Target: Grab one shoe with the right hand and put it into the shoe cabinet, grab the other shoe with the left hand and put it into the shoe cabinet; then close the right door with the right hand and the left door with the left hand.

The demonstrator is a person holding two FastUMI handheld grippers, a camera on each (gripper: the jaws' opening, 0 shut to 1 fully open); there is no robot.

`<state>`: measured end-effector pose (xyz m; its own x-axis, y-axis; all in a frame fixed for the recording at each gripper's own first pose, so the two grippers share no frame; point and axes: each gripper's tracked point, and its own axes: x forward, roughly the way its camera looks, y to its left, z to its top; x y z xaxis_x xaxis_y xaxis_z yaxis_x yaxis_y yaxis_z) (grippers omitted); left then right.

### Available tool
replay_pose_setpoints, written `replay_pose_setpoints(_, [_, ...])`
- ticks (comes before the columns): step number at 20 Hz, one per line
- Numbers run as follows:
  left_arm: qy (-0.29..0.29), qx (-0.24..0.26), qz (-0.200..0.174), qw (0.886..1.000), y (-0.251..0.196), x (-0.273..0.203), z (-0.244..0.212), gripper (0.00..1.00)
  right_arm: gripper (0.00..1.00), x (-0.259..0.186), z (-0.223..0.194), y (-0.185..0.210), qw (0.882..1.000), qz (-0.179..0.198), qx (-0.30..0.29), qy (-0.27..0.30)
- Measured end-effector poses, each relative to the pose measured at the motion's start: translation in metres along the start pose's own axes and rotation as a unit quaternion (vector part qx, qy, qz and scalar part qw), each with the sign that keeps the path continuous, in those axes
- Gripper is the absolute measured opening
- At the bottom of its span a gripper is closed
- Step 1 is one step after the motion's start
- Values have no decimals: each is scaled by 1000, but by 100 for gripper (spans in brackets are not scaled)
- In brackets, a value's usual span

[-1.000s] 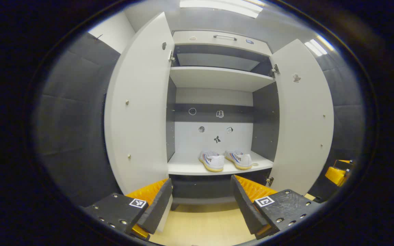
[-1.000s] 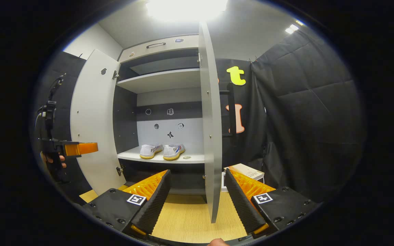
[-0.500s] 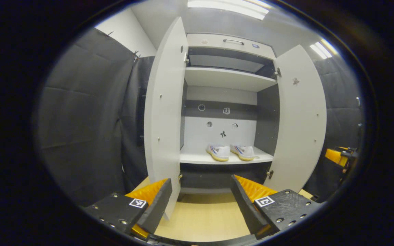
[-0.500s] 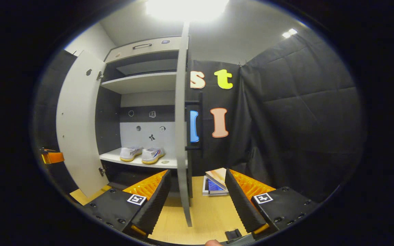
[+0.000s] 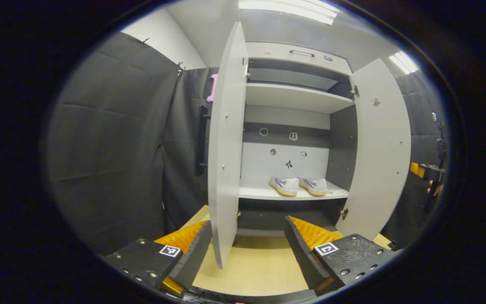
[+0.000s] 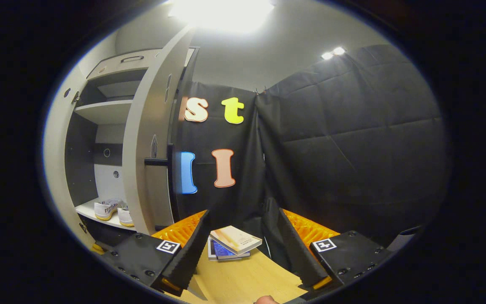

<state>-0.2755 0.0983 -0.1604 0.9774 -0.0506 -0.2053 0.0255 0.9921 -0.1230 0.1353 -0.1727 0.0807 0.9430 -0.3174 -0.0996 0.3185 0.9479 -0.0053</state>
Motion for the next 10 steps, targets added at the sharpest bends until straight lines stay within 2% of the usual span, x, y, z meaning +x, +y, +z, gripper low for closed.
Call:
replay_pose_setpoints(2, [1,3,12,1000,14,-2,3,98,98,5,-3,11,1000,-4,-2,5])
replay_pose_setpoints(3, [1,4,20,1000,23,-4,4,98,92,5,-4,16,1000,-4,-10,5])
replay_pose_setpoints(6, [-4,0,41,999,47,-7,11,100,92,-2,-1,27,1000,10,-13,1])
replay_pose_setpoints(7, [-6,-2,48,999,55,-7,13,98,93,-4,-2,33,1000,19,-5,6])
replay_pose_setpoints(8, [-8,-4,54,998,63,-6,15,89,93,-7,-3,38,1000,28,3,7])
replay_pose_setpoints(9, [-8,-8,60,998,70,-4,16,98,92,-11,-4,46,999,36,6,9])
replay_pose_setpoints(10, [-8,-11,65,998,75,-4,17,89,92,-12,-4,53,999,45,8,8])
